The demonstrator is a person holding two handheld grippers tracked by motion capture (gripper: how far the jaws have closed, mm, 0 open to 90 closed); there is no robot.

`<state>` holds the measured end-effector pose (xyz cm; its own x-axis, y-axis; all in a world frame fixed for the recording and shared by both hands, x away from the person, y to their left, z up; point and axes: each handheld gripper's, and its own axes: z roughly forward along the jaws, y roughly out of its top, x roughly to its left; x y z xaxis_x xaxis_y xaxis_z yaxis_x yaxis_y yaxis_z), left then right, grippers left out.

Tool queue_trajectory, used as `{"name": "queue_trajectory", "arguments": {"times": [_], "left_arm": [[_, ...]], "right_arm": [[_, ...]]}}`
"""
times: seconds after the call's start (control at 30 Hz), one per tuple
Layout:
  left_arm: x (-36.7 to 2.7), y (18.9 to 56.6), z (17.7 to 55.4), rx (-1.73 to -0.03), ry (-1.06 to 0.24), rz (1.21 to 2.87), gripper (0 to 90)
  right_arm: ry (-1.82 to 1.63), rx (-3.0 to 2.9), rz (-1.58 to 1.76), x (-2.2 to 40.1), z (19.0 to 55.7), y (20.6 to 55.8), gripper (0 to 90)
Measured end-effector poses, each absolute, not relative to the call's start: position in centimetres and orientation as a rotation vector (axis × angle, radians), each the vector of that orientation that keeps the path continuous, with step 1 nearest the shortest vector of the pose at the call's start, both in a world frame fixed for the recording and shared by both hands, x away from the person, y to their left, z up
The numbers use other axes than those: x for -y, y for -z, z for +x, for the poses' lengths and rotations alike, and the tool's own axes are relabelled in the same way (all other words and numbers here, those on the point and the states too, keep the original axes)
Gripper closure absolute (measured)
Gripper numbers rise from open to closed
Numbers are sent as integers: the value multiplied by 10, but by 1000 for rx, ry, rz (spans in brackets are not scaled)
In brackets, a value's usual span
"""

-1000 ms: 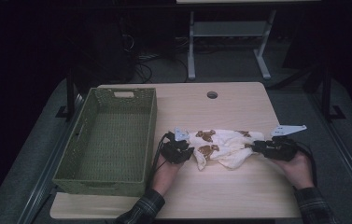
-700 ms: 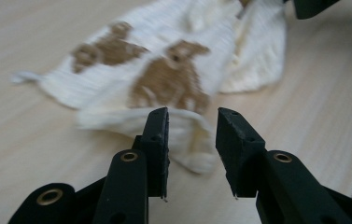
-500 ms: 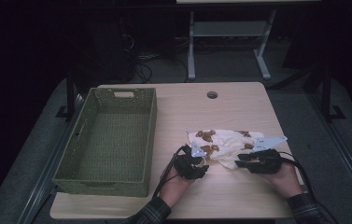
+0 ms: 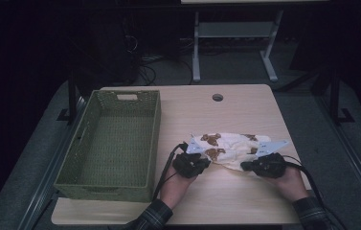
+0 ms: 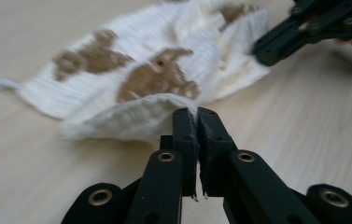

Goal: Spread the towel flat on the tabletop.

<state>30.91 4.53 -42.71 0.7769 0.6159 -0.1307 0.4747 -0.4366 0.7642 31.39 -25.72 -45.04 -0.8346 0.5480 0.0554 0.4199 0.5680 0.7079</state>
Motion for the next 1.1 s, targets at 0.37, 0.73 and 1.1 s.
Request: {"name": "queue_trajectory", "arguments": {"times": [0.37,0.73,1.1], "left_arm": [[-63,429,321,-924,-248,2080,862],[-59,437,323,-913,-213,2102,861],[-59,441,325,-923,-198,2109,860]], "right_arm": [[-1232,-2482,974,311,324,438,879],[-1336,-2573,835,265,345,427,886],[-1219,-2518,913,274,378,429,884]]}}
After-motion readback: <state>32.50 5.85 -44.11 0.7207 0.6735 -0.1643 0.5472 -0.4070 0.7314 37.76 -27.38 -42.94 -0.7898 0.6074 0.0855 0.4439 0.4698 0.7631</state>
